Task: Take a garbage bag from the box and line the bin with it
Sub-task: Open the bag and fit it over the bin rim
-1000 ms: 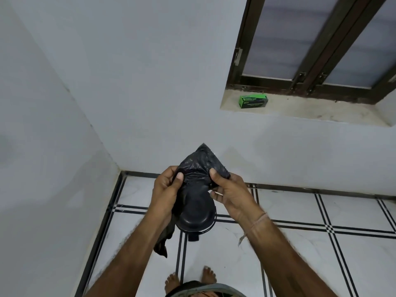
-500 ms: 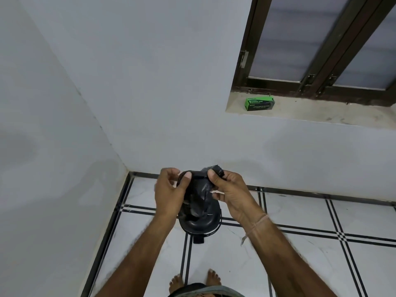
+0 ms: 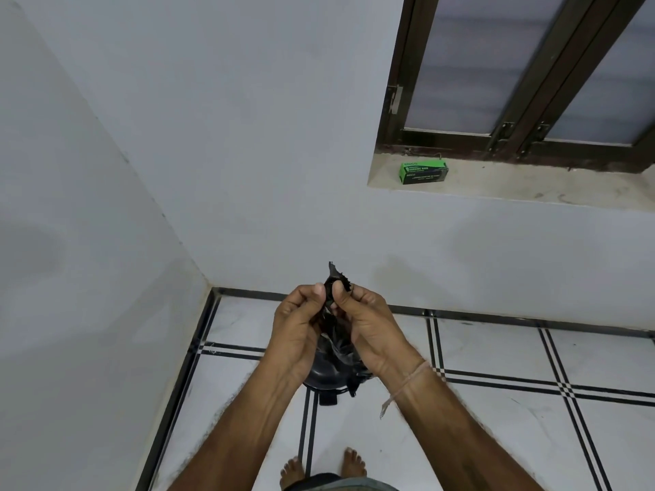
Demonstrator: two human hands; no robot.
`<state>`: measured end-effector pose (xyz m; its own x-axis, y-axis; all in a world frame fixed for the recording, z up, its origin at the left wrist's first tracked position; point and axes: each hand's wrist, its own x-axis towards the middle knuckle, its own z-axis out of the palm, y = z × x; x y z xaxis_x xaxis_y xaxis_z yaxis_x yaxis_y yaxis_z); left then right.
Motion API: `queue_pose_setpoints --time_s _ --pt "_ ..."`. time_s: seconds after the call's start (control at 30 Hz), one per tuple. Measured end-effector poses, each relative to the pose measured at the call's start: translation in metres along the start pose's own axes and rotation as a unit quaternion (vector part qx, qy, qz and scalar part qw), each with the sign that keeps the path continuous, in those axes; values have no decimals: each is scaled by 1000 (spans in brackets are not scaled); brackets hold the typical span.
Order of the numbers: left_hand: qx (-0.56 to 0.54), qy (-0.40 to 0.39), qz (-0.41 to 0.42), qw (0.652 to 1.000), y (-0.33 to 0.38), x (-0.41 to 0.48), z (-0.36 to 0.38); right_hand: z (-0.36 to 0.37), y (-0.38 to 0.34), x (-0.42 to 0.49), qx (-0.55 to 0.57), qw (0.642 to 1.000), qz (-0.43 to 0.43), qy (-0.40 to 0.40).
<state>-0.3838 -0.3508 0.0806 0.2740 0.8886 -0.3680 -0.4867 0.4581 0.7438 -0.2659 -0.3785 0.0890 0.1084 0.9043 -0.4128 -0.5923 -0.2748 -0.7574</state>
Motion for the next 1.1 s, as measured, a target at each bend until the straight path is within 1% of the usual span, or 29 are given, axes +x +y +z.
queue_pose_setpoints --time_s 0.13,0.23,0.37,0.57,0.73,0.83,0.97,1.1 --pt "-20 3 -39 999 1 -2 4 1 1 0 27 1000 4 -11" --pt "-5 4 -50 999 2 -1 3 -1 1 -1 54 998 3 -26" --pt "26 -2 -56 998 2 0 3 0 0 -3 39 999 -2 -15" --pt "18 6 -73 997 7 -2 10 -2 3 1 74 996 43 10" --pt "17 14 -78 997 6 -1 11 0 6 3 110 992 63 6" --pt "20 15 -61 998 6 -3 15 0 5 2 127 989 72 7" --pt "61 8 -9 998 7 -7 21 -1 4 0 128 990 67 3" --pt "29 31 -18 999 9 -4 21 1 4 -1 128 990 66 -4"
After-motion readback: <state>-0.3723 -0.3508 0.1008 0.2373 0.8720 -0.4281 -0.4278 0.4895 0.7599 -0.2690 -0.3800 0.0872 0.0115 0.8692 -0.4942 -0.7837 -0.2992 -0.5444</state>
